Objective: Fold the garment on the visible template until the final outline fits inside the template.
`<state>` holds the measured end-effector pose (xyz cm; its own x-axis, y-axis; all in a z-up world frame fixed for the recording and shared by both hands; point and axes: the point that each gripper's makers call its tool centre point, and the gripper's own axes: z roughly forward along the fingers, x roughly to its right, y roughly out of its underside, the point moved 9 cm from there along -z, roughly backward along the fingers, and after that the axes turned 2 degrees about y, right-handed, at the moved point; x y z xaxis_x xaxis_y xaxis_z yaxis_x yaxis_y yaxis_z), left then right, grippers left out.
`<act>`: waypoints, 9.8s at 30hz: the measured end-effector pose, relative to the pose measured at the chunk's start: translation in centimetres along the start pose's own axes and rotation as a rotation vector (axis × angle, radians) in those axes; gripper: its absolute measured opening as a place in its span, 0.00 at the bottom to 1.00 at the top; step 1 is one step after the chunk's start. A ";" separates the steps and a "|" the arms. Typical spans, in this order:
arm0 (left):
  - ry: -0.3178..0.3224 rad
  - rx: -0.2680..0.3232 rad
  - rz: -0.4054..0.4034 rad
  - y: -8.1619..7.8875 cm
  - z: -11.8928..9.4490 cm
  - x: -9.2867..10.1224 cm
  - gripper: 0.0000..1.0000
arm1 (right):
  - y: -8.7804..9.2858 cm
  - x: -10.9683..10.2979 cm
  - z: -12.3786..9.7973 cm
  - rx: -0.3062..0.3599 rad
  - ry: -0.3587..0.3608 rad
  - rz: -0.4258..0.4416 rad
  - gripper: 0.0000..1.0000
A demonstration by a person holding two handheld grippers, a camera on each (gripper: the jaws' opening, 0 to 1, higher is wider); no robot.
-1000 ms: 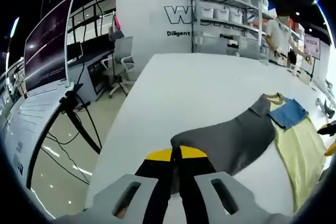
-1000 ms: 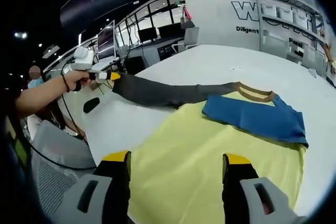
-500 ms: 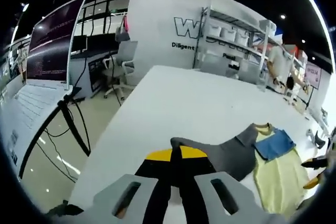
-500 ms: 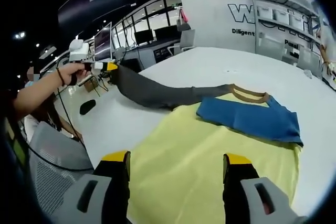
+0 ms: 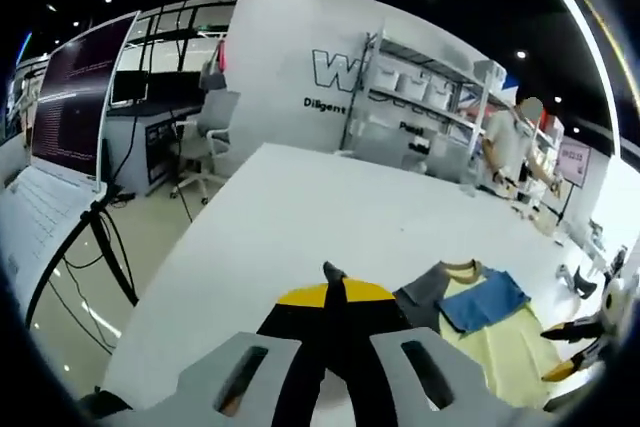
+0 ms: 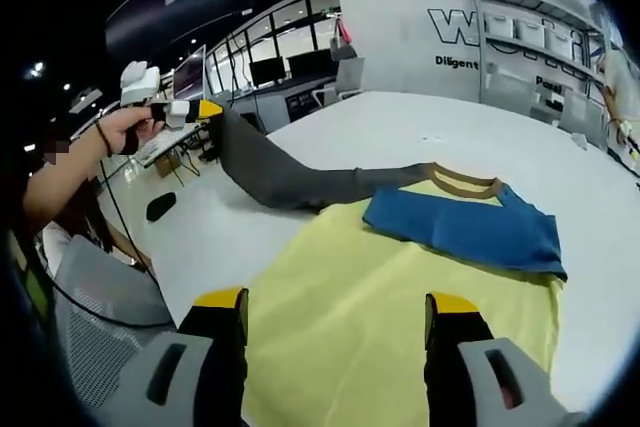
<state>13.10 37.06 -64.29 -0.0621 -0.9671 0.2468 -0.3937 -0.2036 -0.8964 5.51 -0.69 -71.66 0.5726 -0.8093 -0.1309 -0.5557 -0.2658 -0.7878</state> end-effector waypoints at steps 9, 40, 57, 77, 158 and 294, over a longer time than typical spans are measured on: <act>0.075 0.037 0.015 -1.5 0.4 3.4 0.04 | 0.1 0.4 -0.3 0.000 0.012 0.008 0.70; 0.375 0.136 0.045 -7.7 2.9 15.1 0.04 | 0.7 1.5 -1.2 -0.001 0.041 0.032 0.69; 0.468 0.135 0.062 -8.2 4.4 19.3 0.04 | 0.3 1.9 -1.7 0.030 0.055 0.067 0.69; 0.588 0.055 0.104 -4.7 9.1 25.9 0.04 | 0.5 3.3 -2.8 0.025 0.101 0.077 0.68; 0.704 -0.404 0.218 16.4 24.3 35.1 0.04 | 1.7 8.1 -7.1 -0.044 0.259 0.074 0.78; 0.987 -0.346 0.394 15.7 17.0 37.5 0.06 | 4.3 8.6 -8.9 -0.043 0.279 0.175 0.77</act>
<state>20.18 -5.03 -75.35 -0.8793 -0.3783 0.2894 -0.4102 0.2926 -0.8638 2.65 -13.43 -70.78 0.2824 -0.9553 -0.0876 -0.6596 -0.1270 -0.7408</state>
